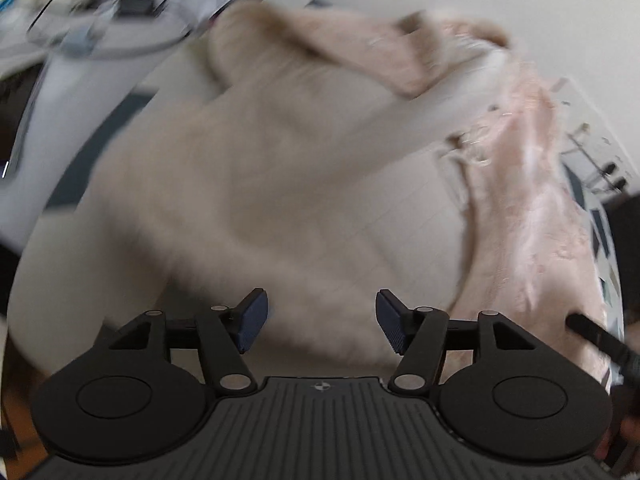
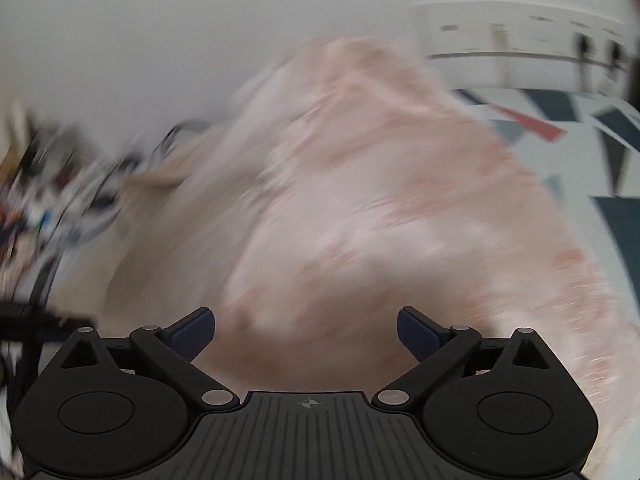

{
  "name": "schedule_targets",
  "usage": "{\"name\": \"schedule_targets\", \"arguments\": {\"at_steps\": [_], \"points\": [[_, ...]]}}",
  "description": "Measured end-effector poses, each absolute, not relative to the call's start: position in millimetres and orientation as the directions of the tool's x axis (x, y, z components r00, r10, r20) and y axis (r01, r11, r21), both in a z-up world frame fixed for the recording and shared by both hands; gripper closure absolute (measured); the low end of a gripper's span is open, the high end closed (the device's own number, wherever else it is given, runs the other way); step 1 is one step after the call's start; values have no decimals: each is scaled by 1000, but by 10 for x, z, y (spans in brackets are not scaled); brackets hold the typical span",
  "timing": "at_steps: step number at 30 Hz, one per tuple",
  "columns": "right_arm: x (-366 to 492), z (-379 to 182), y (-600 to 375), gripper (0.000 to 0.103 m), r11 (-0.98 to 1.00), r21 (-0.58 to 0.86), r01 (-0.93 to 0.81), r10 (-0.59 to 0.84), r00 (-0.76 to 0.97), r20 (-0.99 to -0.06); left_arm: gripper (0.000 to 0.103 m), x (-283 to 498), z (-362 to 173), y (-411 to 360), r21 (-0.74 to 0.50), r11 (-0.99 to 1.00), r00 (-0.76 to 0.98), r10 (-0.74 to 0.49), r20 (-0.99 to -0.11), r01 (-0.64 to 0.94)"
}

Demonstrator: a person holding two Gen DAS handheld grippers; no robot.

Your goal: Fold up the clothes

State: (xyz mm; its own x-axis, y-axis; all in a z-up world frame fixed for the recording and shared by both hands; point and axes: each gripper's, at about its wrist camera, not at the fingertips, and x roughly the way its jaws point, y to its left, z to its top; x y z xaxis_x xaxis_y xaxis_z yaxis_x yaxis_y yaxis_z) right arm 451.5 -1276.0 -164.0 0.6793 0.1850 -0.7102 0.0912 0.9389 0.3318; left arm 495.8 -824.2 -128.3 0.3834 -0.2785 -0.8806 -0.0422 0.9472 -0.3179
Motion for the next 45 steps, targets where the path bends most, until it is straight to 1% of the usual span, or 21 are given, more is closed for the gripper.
{"name": "schedule_targets", "arguments": {"at_steps": [4, 5, 8, 14, 16, 19, 20, 22, 23, 24, 26, 27, 28, 30, 32, 33, 35, 38, 42, 43, 45], "points": [[4612, -1680, -12222, 1, 962, 261, -74, 253, 592, -765, 39, 4930, -1340, -8143, -350, 931, 352, -297, -888, -99], [4644, -1698, -12092, 1, 966, 233, -111, 254, 563, -786, 37, 4937, -1352, -8146, -337, 936, 341, -287, -895, -98], [4708, -1772, -11799, 1, 971, 163, -173, 229, 497, -837, 35, 4967, -1378, -8121, -328, 940, 344, -279, -896, -94], [4703, -1933, -11513, 1, 975, 5, -223, 103, 432, -896, 35, 5079, -1474, -8085, -337, 933, 329, -280, -902, -130], [4659, -1947, -11517, 1, 975, -6, -224, 92, 428, -899, 35, 5113, -1498, -8102, -340, 931, 325, -282, -903, -136], [4599, -1938, -11648, 2, 983, 32, -181, 106, 418, -902, 34, 5155, -1532, -8146, -345, 930, 332, -287, -899, -130], [4571, -1929, -11688, 5, 985, 43, -170, 112, 420, -901, 33, 5166, -1540, -8170, -338, 933, 333, -282, -900, -123], [4497, -1893, -11773, 20, 985, 68, -160, 132, 436, -890, 31, 5187, -1554, -8223, -322, 941, 335, -271, -902, -106], [4460, -1871, -11812, 26, 985, 75, -156, 138, 446, -884, 29, 5199, -1560, -8255, -313, 945, 335, -266, -904, -95], [4424, -1848, -11852, 40, 985, 82, -149, 142, 456, -878, 27, 5205, -1564, -8276, -311, 946, 337, -265, -903, -90], [4372, -1801, -11959, 74, 987, 111, -118, 154, 470, -869, 26, 5211, -1568, -8304, -307, 948, 346, -261, -901, -85], [4350, -1765, -12032, 83, 986, 135, -94, 164, 475, -865, 27, 5210, -1560, -8318, -301, 950, 352, -257, -900, -77], [4325, -1699, -12133, 97, 984, 170, -61, 178, 481, -858, 30, 5208, -1550, -8333, -295, 953, 357, -253, -899, -67], [4272, -1554, -12344, 98, 971, 241, 2, 208, 499, -841, 60, 5201, -1536, -8361, -286, 957, 362, -251, -898, -45], [4210, -1303, -12665, 98, 947, 317, 60, 230, 563, -794, 66, 5189, -1531, -8382, -284, 959, 359, -258, -897, -19], [4182, -1172, -12845, 98, 931, 353, 93, 231, 600, -766, 72, 5182, -1529, -8393, -283, 959, 357, -262, -896, -6], [4140, -924, -13217, 98, 893, 418, 166, 204, 680, -704, 78, 5155, -1522, -8415, -282, 959, 361, -271, -892, 24], [4176, -574, -13781, 98, 833, 487, 262, 103, 791, -603, 82, 5102, -1497, -8485, -267, 961, 377, -274, -885, 72], [4394, -90, -14411, 99, 755, 538, 374, -103, 878, -467, 83, 5072, -1475, -8538, -267, 958, 383, -288, -878, 109], [4472, 26, -14541, 99, 736, 551, 394, -151, 889, -433, 83, 5065, -1473, -8538, -273, 956, 382, -295, -876, 111], [4765, 209, -14613, 98, 738, 554, 386, -191, 906, -378, 83, 5054, -1473, -8536, -283, 953, 376, -304, -875, 112]]}}
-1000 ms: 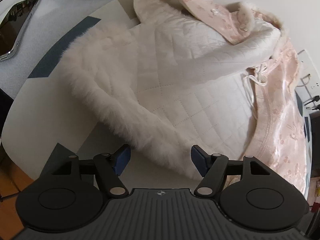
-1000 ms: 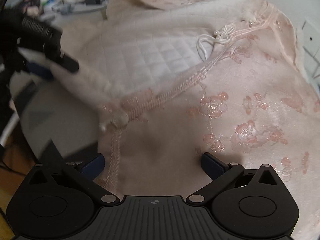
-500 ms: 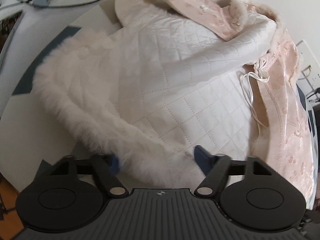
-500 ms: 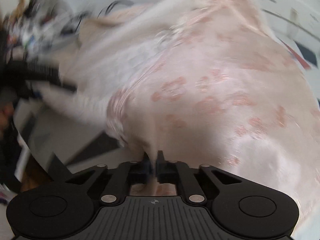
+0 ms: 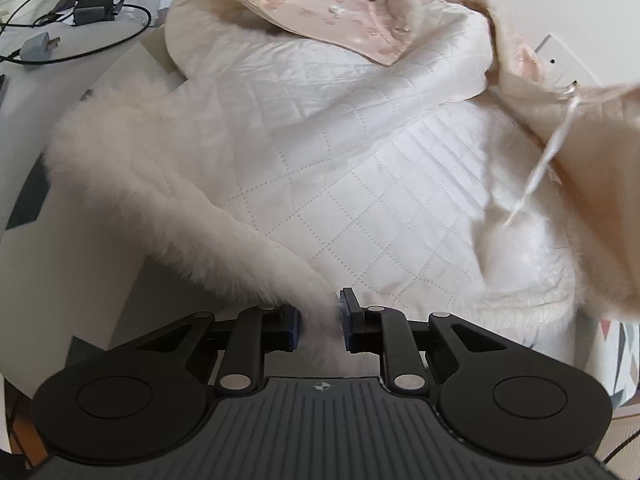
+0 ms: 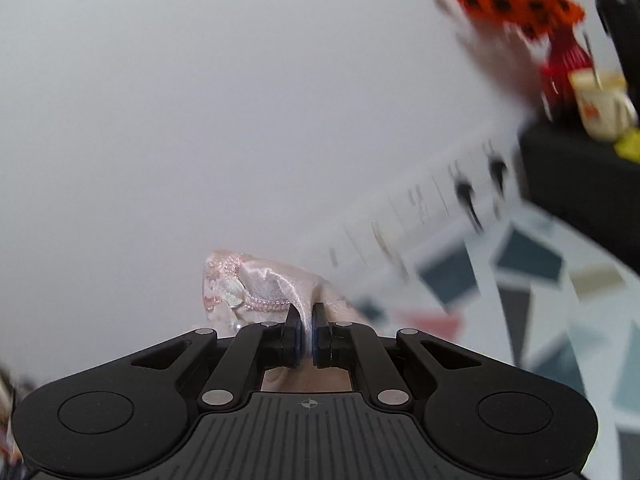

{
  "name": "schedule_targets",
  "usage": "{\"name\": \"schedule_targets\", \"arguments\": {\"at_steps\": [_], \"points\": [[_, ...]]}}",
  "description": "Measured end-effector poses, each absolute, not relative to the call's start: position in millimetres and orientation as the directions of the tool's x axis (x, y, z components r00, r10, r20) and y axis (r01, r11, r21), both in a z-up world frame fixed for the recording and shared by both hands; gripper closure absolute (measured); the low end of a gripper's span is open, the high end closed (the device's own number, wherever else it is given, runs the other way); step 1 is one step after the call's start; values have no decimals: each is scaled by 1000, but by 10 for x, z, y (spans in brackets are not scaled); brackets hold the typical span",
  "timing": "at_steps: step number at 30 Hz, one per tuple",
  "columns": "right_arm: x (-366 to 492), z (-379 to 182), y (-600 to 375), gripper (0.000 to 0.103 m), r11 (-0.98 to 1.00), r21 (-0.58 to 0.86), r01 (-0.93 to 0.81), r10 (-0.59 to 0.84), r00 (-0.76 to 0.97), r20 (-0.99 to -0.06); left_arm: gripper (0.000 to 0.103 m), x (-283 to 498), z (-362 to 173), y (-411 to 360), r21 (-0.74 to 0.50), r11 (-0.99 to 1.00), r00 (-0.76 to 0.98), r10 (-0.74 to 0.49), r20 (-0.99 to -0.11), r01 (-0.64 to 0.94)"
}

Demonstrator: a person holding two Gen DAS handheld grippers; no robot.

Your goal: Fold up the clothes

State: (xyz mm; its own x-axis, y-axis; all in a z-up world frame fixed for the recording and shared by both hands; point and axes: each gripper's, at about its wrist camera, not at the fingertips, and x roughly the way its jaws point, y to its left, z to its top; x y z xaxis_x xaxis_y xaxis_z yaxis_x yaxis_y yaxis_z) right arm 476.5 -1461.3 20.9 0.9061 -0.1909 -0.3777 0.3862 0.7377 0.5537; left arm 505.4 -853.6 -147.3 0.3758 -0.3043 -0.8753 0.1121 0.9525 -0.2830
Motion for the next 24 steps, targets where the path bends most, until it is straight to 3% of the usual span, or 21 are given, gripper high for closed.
{"name": "schedule_targets", "arguments": {"at_steps": [2, 7, 8, 10, 12, 15, 17, 20, 24], "points": [[5109, 331, -14530, 98, 767, 537, 351, -181, 922, -343, 83, 5055, -1474, -8536, -287, 951, 370, -308, -877, 110], [5890, 351, -14112, 96, 771, 616, 161, 4, 966, -258, 83, 5059, -1490, -8545, -298, 949, 363, -314, -877, 102], [6006, 298, -14013, 94, 773, 620, 136, 46, 962, -268, 83, 5062, -1503, -8545, -298, 950, 361, -313, -878, 99], [6197, 146, -13836, 75, 771, 629, 95, 140, 939, -313, 83, 5066, -1525, -8545, -299, 950, 357, -312, -880, 93], [6282, -20, -13716, 67, 780, 621, 76, 213, 901, -378, 82, 5067, -1549, -8547, -305, 949, 354, -315, -881, 84], [6284, -275, -13605, 65, 803, 593, 65, 287, 828, -481, 82, 5088, -1578, -8512, -321, 945, 347, -323, -880, 67], [6056, -396, -13680, 57, 814, 575, 84, 262, 830, -493, 81, 5101, -1593, -8483, -332, 942, 343, -329, -880, 52], [5612, -629, -13895, 54, 818, 555, 152, 200, 829, -523, 78, 5128, -1613, -8441, -347, 938, 351, -334, -875, 29], [4833, -1042, -14144, 43, 824, 457, 335, 16, 792, -610, 65, 5133, -1605, -8414, -351, 936, 385, -333, -861, 26]]}}
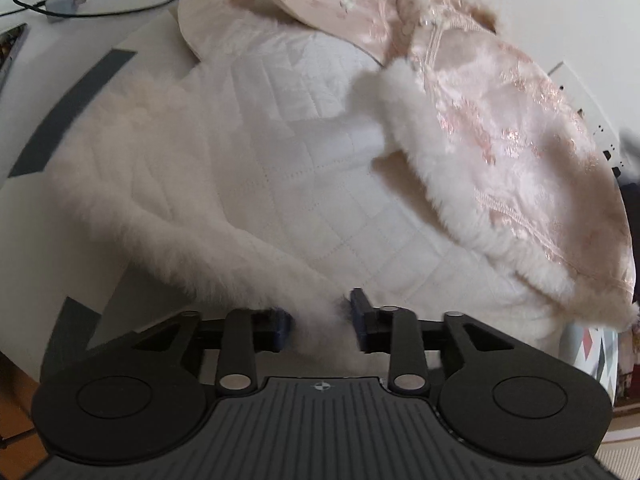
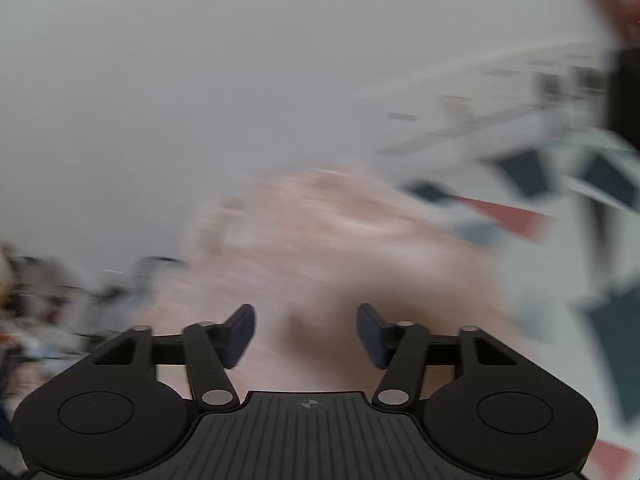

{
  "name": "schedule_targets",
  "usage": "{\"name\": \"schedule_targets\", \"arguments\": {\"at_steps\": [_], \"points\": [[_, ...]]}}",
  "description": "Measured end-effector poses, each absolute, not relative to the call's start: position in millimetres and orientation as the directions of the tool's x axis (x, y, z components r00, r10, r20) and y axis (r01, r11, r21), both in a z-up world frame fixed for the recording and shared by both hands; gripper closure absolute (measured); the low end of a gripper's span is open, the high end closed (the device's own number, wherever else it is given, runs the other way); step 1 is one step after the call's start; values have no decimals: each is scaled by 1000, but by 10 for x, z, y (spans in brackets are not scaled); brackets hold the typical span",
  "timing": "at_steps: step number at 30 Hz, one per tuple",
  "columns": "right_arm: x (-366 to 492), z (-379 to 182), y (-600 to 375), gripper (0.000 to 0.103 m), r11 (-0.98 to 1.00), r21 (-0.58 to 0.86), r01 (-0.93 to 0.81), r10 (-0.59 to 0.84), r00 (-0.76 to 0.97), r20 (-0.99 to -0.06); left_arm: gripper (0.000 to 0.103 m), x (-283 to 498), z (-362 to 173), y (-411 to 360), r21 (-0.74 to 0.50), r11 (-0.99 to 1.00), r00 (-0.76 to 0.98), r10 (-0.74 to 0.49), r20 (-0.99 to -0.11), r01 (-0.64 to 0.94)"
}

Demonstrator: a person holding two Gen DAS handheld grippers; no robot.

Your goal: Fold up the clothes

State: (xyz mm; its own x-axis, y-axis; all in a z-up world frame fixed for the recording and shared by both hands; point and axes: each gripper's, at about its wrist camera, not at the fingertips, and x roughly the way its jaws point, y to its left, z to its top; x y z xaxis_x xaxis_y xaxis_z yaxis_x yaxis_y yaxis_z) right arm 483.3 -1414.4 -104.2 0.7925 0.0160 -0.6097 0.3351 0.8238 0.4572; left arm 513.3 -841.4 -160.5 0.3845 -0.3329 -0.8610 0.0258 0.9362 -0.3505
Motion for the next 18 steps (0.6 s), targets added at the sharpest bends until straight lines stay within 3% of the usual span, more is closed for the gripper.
{"name": "schedule_targets", "arguments": {"at_steps": [4, 12, 14, 16, 18], "points": [[4122, -1450, -14195, 46, 731, 502, 462, -17, 748, -664, 65, 5190, -1642, -8426, -339, 941, 367, -320, -873, 13], [4210, -1541, -13312, 42, 934, 290, 207, 81, 670, -738, 63, 5268, -1656, -8628, -244, 967, 362, -255, -897, 77], [4308, -1666, -13210, 47, 931, 301, 206, 110, 628, -770, 63, 5254, -1669, -8641, -239, 968, 369, -252, -895, 82], [4360, -1789, -13126, 60, 946, 219, 239, 53, 551, -833, 63, 5224, -1681, -8567, -272, 961, 377, -271, -886, 52], [4341, -1838, -13097, 58, 945, 69, 319, -111, 514, -850, 63, 5174, -1683, -8419, -333, 943, 387, -305, -870, -6]]}}
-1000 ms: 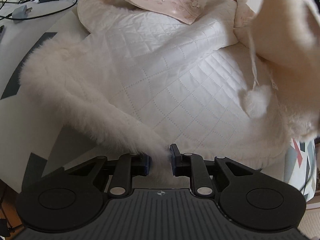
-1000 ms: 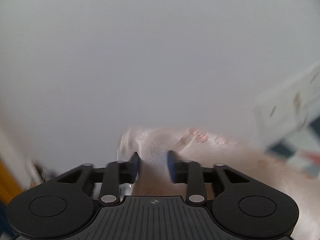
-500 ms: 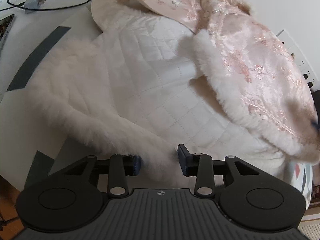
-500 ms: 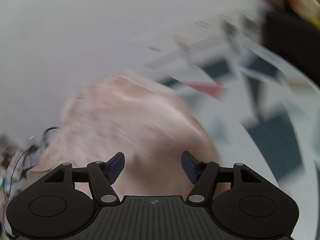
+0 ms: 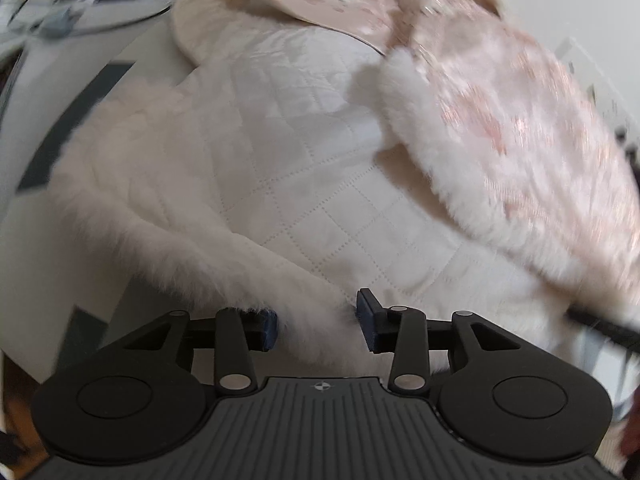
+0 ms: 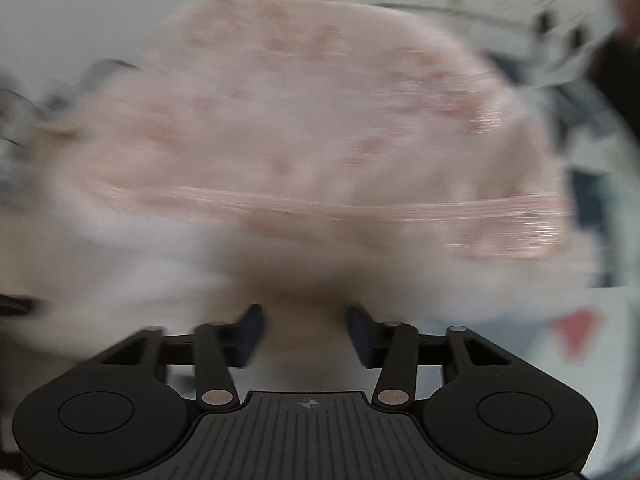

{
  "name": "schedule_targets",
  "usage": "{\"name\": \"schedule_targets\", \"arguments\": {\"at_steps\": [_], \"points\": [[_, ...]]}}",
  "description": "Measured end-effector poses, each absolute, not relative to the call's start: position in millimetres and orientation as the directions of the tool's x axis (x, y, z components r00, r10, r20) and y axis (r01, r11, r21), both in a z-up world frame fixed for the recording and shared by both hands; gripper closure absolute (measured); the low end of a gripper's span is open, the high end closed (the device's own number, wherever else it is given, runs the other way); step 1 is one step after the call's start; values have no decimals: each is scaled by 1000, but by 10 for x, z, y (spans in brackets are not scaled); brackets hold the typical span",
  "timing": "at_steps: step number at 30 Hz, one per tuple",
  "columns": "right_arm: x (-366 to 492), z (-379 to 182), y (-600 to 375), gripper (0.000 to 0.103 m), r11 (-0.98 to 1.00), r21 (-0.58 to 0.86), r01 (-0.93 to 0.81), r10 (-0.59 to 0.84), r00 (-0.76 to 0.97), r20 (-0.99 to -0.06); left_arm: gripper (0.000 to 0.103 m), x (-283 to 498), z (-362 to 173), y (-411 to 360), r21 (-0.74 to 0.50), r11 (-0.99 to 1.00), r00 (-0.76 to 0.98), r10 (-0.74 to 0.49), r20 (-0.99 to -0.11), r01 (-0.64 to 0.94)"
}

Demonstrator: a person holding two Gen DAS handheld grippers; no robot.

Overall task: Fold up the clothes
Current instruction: 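Release the folded panel with the right gripper and smooth it down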

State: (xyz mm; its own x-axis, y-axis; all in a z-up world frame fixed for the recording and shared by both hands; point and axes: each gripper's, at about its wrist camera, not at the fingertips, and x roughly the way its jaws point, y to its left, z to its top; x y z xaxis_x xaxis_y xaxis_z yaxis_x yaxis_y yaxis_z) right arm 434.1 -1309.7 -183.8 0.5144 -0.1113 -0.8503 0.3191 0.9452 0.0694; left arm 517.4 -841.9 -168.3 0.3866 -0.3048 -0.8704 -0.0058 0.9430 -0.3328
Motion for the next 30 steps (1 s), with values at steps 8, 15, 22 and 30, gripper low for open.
{"name": "schedule_targets", "arguments": {"at_steps": [8, 15, 22, 30], "points": [[4336, -1983, -13372, 50, 889, 152, 433, -133, 560, -817, 63, 5159, -1656, -7930, -329, 922, 485, -196, -852, -205], [4294, -1924, -13325, 94, 917, 175, 357, -71, 579, -812, 90, 5136, -1669, -7719, -391, 894, 513, -235, -826, -220], [3760, -1805, -13401, 103, 895, 171, 411, -66, 503, -862, 90, 4896, -1553, -7871, -329, 943, 444, -276, -853, -46], [3262, -1918, -13320, 95, 832, 251, 495, -34, 496, -868, 90, 4742, -1584, -7857, -350, 937, 385, -319, -866, -12]]}}
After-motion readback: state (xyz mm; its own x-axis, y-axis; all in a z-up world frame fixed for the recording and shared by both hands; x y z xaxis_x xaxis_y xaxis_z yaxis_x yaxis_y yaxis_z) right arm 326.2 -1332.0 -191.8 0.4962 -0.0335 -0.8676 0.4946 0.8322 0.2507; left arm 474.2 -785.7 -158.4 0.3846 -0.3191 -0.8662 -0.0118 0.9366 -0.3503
